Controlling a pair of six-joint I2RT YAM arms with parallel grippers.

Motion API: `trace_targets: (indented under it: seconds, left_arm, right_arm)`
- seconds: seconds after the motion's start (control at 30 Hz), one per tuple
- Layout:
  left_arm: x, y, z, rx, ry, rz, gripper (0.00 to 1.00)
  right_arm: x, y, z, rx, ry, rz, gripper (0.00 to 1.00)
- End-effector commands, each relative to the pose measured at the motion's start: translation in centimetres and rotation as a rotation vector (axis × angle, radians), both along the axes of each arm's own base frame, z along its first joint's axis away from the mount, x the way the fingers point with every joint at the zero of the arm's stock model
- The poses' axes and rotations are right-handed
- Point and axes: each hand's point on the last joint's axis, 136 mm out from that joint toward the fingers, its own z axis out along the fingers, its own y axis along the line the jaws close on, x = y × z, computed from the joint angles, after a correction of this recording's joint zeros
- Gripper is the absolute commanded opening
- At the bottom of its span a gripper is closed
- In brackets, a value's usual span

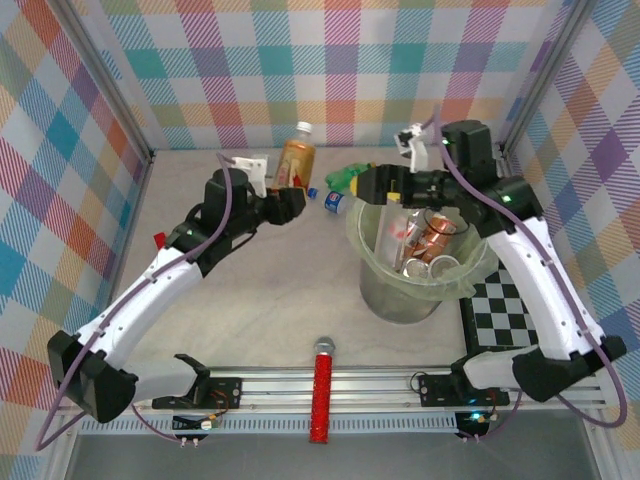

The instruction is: Put the plastic bottles in the bin

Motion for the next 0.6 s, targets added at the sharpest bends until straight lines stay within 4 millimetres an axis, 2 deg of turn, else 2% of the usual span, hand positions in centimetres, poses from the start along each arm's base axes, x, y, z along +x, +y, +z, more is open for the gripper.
trace_targets:
  seconds: [0.0, 0.07, 0.13, 0.3, 0.4, 0.57]
  left_arm:
    - [-2.3, -2.3, 1.3, -0.048, -0.031, -0.091, 0.51]
    - [-3.4, -3.5, 1.6, -0.058, -0.040, -0.128, 0.51]
    - [-4.2, -4.3, 1.9, -0.066, -0.047, -0.155, 0.51]
    - [-5.4, -5.1, 2.9, -0.089, -0.070, -0.184, 0.50]
    - [-5.9, -5.4, 3.3, -0.101, -0.079, -0.205, 0.49]
    - [-6.4, -6.2, 3.7, -0.113, -0.084, -0.241, 0.49]
  right_arm:
    - [1.4, 2.0, 1.8, 0.019, -0.086, 0.000, 0.99]
    - [2.1, 3.1, 1.8, 0.025, -0.092, 0.004, 0.99]
    - [3.1, 3.3, 1.2, 0.004, -0.077, -0.022, 0.99]
    - [4.7, 3.3, -0.7, -0.058, -0.045, -0.075, 0.99]
    - [5.0, 3.9, -0.9, -0.043, -0.028, -0.058, 1.00]
    - [5.5, 4.7, -0.9, -0.027, -0.025, -0.041, 0.90]
